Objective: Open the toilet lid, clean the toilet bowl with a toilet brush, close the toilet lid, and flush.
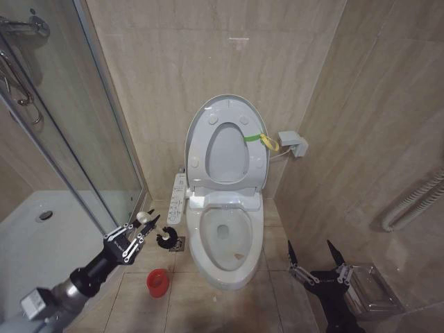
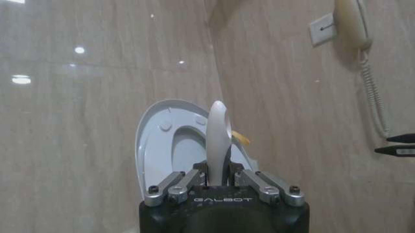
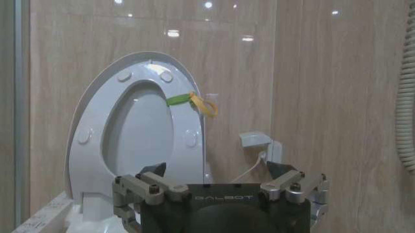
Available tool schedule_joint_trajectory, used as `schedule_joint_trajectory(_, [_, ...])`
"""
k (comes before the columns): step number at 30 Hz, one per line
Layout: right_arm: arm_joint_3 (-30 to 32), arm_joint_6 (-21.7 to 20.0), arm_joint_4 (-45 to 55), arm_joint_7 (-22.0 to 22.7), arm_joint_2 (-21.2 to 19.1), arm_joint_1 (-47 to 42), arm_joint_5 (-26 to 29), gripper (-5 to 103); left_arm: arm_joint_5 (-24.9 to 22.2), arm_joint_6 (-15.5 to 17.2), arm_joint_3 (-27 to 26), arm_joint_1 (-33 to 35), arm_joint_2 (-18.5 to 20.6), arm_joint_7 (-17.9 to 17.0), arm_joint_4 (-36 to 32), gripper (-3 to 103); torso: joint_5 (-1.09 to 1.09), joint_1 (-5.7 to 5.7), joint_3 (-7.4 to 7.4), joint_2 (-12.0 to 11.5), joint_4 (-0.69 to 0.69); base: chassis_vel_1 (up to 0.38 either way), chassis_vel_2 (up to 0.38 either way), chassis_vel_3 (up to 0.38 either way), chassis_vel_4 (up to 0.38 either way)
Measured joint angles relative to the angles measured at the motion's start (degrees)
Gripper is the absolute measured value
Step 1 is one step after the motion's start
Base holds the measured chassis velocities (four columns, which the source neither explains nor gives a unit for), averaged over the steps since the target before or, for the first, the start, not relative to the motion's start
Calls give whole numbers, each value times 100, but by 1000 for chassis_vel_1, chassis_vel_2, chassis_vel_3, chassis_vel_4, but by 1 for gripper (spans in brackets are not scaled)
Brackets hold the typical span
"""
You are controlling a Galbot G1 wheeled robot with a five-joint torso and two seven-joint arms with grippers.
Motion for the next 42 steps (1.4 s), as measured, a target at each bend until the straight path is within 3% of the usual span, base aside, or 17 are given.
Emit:
schedule_joint_trajectory(6, [0, 0, 0, 0, 0, 0, 0, 100, -350, -209, 320, -563, 229, 322, 534, 20, -1, 0, 0, 0, 1, 0, 0, 0, 0])
schedule_joint_trajectory(16, [0, 0, 0, 1, 0, 0, 0, 100, -415, -349, 730, -1513, 361, 707, 1243, 20, 0, 0, 0, 0, 0, 0, 0, 0, 0])
schedule_joint_trajectory(29, [0, 0, 0, 1, 0, 0, 0, 100, -462, -311, 1565, -2304, 149, 797, 1619, 20, 1, 0, 0, 0, 1, 0, 0, 0, 0])
schedule_joint_trajectory(42, [0, 0, 0, 1, 0, 0, 0, 100, -339, -211, 2562, -3774, -150, 771, 2458, 20, 1, -1, 0, 0, 1, 0, 0, 0, 0])
